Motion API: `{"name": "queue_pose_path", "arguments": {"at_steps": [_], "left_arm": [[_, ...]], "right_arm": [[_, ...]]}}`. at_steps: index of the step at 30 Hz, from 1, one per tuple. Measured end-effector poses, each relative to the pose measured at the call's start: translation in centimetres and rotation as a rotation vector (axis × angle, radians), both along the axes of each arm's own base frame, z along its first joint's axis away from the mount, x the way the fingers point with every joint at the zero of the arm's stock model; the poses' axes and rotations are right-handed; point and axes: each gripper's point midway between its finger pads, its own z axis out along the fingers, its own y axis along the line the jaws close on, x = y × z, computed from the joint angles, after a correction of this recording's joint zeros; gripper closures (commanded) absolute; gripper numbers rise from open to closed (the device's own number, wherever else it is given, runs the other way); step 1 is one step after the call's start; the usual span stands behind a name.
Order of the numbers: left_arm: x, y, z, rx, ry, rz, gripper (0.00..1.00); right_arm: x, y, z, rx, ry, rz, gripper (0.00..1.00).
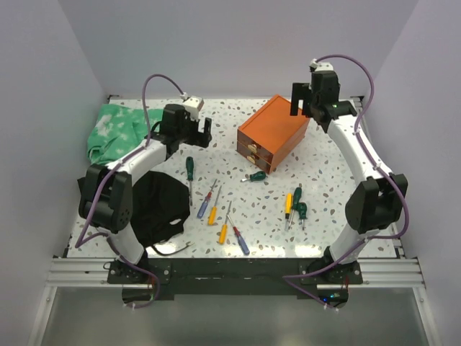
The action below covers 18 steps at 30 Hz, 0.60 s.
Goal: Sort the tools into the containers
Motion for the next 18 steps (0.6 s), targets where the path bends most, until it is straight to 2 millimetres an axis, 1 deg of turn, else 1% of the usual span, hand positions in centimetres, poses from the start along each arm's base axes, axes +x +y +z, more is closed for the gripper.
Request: {"name": "queue_pose_path", "arguments": {"at_steps": [9,11,14,15,18], "left_arm": [[-0.8,-0.2,-0.3,0.051,0.002,-0.084,0.0],[-1.7,-0.4,-0.3,0.039,0.0,-0.109,0.02],[-3.7,-0.8,0.2,0.005,-0.018,-0.164,0.04],[-4.4,-1.0,0.6,-0.011,-0.03,-0.182,0.07],[-6.3,-1.7,1.9,-0.075,-0.078,-0.23,0.28]], "right_arm": [[-0.2,1.1,-1.0,0.048,0.035,0.038,0.01],[-0.3,1.4,-1.0,0.038,0.043,0.068,0.01],[-0.8,1.4,-1.0,0.015,0.06,0.101,0.02],[-1.0,1.5,-0.9,0.012,0.064,0.112,0.02],[-1.5,1.9,0.1,-0.002,0.052,0.171,0.09]]}}
